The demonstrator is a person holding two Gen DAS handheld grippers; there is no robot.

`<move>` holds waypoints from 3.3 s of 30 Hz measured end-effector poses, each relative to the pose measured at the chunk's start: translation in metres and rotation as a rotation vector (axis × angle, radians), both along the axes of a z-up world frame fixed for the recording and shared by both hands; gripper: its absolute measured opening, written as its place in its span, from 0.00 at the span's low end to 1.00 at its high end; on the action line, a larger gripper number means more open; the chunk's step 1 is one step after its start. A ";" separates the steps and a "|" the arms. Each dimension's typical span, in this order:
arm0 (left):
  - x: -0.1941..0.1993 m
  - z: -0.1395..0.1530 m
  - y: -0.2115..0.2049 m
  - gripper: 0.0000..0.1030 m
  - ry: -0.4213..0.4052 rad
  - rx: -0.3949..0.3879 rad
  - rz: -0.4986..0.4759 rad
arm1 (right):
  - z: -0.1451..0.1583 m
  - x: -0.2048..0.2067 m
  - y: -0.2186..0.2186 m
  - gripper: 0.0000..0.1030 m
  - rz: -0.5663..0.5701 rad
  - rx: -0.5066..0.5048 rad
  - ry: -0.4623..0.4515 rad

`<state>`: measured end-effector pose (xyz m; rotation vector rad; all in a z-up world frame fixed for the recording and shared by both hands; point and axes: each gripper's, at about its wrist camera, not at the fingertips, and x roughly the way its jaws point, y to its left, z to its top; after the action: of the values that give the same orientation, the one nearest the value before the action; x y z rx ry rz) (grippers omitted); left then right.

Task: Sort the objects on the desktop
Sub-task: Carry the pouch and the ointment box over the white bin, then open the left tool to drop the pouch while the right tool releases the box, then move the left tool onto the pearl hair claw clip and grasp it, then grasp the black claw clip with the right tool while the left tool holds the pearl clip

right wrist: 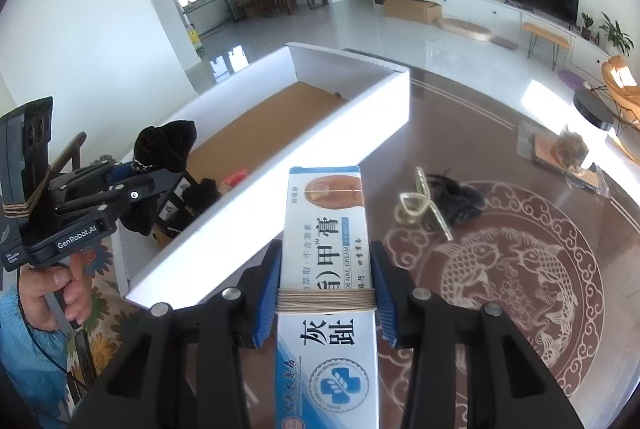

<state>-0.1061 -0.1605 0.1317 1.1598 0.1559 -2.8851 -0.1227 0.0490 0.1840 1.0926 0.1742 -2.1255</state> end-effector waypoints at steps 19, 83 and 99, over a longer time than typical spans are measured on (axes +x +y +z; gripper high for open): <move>-0.012 -0.075 -0.110 0.74 -0.186 -0.163 0.273 | -0.046 0.015 -0.186 0.79 0.095 -0.214 -0.077; -0.043 -0.146 0.164 0.72 -0.148 -0.036 -0.306 | -0.160 0.052 0.161 1.00 -0.422 0.216 0.036; -0.014 -0.146 0.137 0.90 -0.157 0.017 -0.238 | -0.160 0.051 0.161 1.00 -0.423 0.217 0.037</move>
<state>-0.1206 -0.0234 -0.0140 1.4974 0.0402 -2.9770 -0.0716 0.2102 0.0240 1.3074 0.2095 -2.5496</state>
